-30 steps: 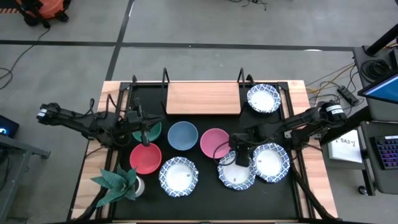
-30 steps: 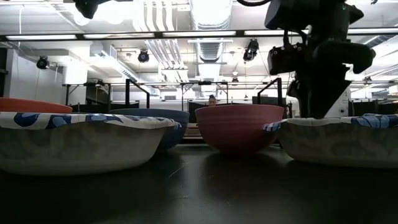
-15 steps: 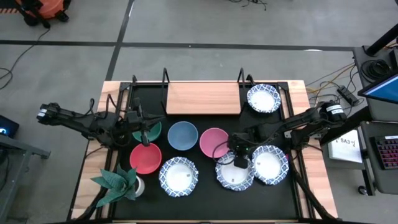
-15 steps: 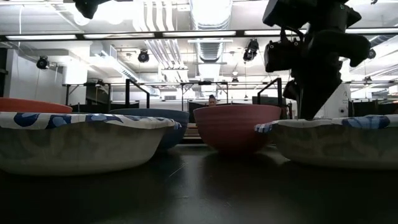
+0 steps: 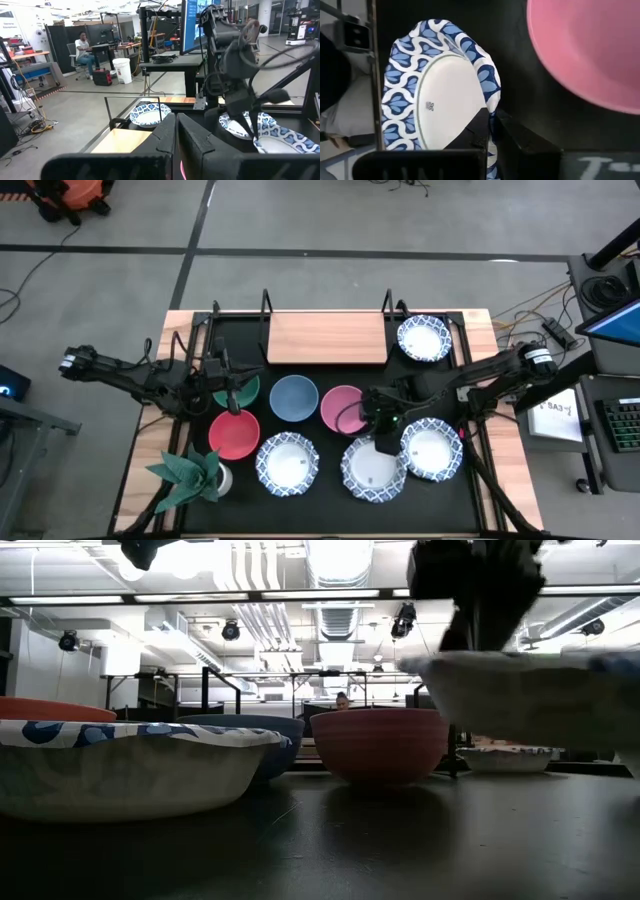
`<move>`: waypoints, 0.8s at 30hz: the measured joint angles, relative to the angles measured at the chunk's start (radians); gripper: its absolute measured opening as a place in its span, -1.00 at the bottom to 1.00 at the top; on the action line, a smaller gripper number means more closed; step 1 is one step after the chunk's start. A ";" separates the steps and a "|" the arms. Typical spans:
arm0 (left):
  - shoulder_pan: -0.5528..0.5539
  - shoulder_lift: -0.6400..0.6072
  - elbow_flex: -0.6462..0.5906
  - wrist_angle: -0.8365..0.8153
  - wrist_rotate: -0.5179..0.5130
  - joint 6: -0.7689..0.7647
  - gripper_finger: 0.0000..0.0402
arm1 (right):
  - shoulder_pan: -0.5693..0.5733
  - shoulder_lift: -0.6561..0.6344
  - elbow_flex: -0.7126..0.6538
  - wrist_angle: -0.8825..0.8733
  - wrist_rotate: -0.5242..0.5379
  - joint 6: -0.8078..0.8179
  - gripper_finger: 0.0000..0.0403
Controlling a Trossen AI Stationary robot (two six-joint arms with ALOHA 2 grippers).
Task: Place and stack bowls onto a shelf
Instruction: Put the white bowl on the shelf
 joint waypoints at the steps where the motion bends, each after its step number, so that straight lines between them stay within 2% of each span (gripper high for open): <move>1: 0.000 0.000 0.000 0.000 0.000 0.000 -1.00 | 0.000 0.000 0.022 -0.019 0.000 -0.010 -0.94; 4: 0.000 0.000 0.000 0.003 0.000 0.000 -1.00 | -0.003 0.000 0.096 -0.037 0.008 -0.045 -0.94; 7: 0.000 0.000 -0.001 0.025 0.000 0.009 -1.00 | -0.024 -0.001 0.171 -0.013 0.076 -0.068 -0.94; 14: 0.000 0.001 -0.001 0.072 0.000 0.026 -1.00 | -0.139 0.000 0.332 -0.018 0.409 0.029 -0.94; 18: 0.000 -0.001 -0.001 0.075 0.000 0.042 -1.00 | -0.255 0.002 0.392 -0.009 0.434 0.004 -0.94; 24: 0.000 -0.010 -0.001 0.075 0.000 0.048 -1.00 | -0.438 0.003 0.399 0.068 0.515 -0.008 -0.94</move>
